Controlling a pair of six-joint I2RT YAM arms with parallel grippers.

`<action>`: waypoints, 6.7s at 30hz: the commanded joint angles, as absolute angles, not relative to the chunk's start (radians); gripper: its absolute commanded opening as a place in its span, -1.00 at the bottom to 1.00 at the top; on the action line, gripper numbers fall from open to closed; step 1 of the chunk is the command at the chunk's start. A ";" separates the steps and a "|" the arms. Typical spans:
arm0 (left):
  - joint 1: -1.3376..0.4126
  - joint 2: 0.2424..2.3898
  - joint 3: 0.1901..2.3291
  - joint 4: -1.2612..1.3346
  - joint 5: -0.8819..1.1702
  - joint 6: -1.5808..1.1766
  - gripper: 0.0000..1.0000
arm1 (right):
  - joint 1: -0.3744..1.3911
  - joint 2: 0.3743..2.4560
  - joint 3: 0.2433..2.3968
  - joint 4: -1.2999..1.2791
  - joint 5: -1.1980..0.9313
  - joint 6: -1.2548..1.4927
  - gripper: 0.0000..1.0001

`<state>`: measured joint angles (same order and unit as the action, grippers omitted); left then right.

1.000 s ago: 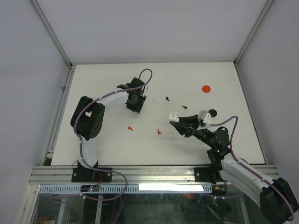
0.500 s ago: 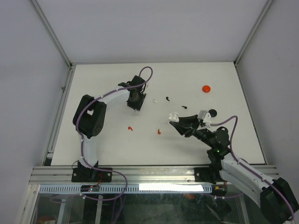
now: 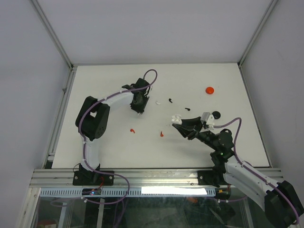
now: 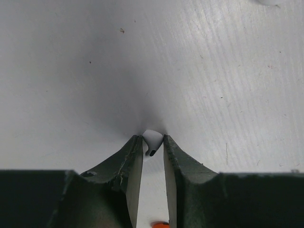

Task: Insert the wireless bluetooth earbuds into the charging case
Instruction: Pick up the earbud from the center of the board, then place the earbud in the charging case, then pick up the earbud from the center of the board.

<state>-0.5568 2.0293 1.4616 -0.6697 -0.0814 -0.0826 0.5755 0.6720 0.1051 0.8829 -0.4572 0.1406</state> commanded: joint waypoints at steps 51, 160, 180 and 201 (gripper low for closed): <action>-0.919 1.163 0.906 0.369 -0.024 -0.644 -0.88 | 0.572 0.995 0.200 1.430 -0.406 0.005 -1.00; -0.645 2.070 1.472 -0.127 -0.198 -0.292 0.00 | 0.572 0.625 0.036 1.055 -0.162 -0.084 -1.00; -0.650 2.127 1.493 -0.159 -0.179 -0.294 -0.28 | 0.570 0.660 0.032 1.075 -0.172 -0.068 -1.00; -0.686 2.126 1.491 -0.201 -0.218 -0.302 -0.46 | 0.571 0.654 0.032 1.076 -0.179 -0.045 -1.00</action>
<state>-0.6621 2.1414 1.4803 -0.1844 -0.2100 -0.3012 0.5735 0.6693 0.0345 1.0267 -0.1864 -0.0544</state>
